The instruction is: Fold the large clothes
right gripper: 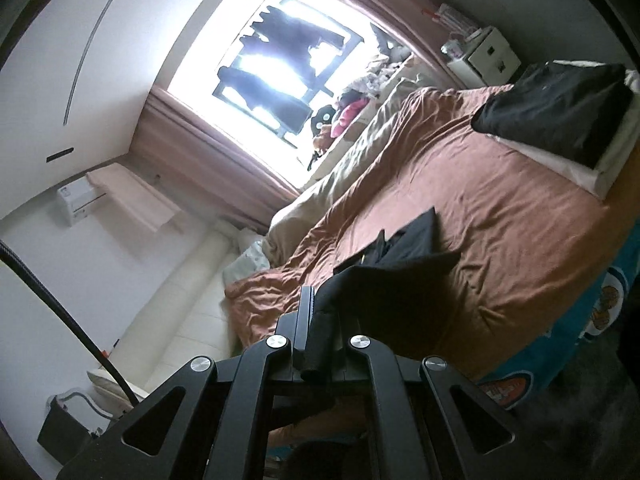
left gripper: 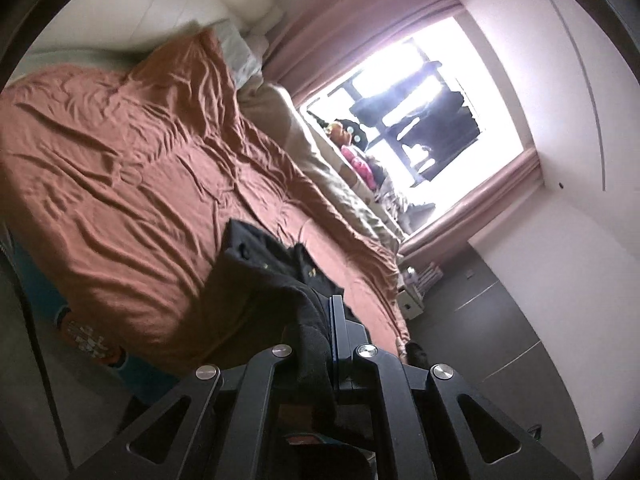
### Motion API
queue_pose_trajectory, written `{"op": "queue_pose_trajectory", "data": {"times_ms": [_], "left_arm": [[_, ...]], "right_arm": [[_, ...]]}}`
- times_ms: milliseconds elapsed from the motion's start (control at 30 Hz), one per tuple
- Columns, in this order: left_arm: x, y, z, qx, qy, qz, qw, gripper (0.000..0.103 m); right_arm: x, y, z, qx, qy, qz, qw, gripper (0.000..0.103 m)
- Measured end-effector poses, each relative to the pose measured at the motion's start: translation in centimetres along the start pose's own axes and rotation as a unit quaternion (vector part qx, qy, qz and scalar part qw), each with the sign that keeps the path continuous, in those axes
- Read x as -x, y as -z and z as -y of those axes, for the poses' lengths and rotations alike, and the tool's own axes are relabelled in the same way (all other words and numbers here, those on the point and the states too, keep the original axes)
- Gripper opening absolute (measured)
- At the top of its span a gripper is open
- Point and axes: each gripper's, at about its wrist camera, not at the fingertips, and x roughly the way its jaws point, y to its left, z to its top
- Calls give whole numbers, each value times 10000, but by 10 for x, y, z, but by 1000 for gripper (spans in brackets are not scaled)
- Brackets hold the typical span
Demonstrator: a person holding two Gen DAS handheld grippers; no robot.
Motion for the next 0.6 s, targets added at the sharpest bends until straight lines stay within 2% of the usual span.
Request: {"op": "queue_pose_trajectory", "data": {"times_ms": [133, 267, 400, 600], "left_arm": [[24, 1, 12, 13, 62, 140, 9999, 4], [31, -3, 24, -72, 58, 154, 9998, 4], [20, -9, 28, -165, 5, 158, 9997, 4], [-23, -29, 23, -83, -65, 56, 9999, 4]], "right_arm": [[9, 10, -8, 6, -24, 53, 10000, 0], [10, 13, -7, -54, -102, 109, 9999, 0], [-3, 7, -2, -20, -32, 173, 9998, 0], [-40, -12, 7, -27, 130, 139, 9998, 1]]}}
